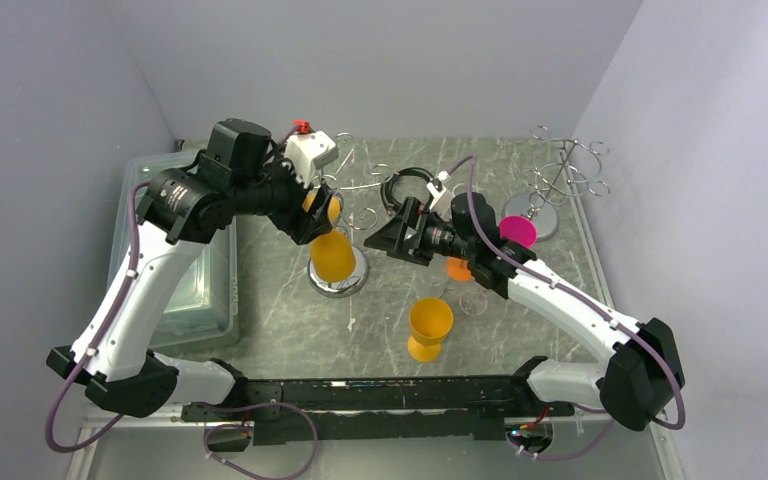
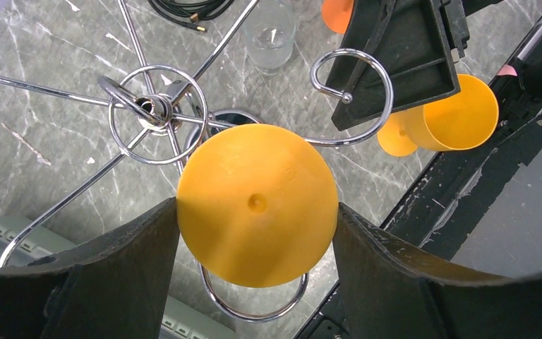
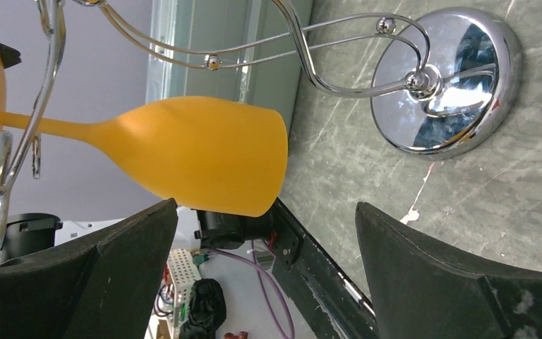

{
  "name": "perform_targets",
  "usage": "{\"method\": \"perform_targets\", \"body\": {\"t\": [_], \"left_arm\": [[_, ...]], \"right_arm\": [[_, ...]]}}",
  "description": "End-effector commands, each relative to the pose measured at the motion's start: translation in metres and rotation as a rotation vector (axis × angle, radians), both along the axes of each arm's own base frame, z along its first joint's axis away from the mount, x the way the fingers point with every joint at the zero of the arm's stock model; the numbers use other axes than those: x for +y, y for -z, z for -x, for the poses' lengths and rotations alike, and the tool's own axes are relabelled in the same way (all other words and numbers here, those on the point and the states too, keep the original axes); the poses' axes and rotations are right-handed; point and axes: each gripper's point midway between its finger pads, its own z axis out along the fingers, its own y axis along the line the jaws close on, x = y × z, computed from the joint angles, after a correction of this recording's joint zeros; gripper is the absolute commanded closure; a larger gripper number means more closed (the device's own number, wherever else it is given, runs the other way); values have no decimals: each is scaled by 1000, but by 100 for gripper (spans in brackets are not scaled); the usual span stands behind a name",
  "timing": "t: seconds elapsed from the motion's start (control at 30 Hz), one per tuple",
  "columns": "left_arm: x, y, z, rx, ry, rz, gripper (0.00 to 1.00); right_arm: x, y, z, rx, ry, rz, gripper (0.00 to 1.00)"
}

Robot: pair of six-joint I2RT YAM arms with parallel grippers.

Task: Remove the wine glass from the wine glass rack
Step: Pick up the wine glass from the wine rack.

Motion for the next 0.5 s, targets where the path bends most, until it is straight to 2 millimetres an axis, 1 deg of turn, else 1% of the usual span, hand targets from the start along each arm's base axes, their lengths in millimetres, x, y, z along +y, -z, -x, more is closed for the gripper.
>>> {"method": "perform_targets", "body": {"t": [0.0,0.27,0.47], "left_arm": [[-3,-26,12,-43,32,80,54],[-5,-27,17,-35,51,95,56],[-6,-33,21,-33,63,113,58]], "right_arm": [[-3,-25,0,-68,18,-23,1],[-7,-29,3,-77,34,-25,1],[-11,-32,5,-80,49,-27,1]]}}
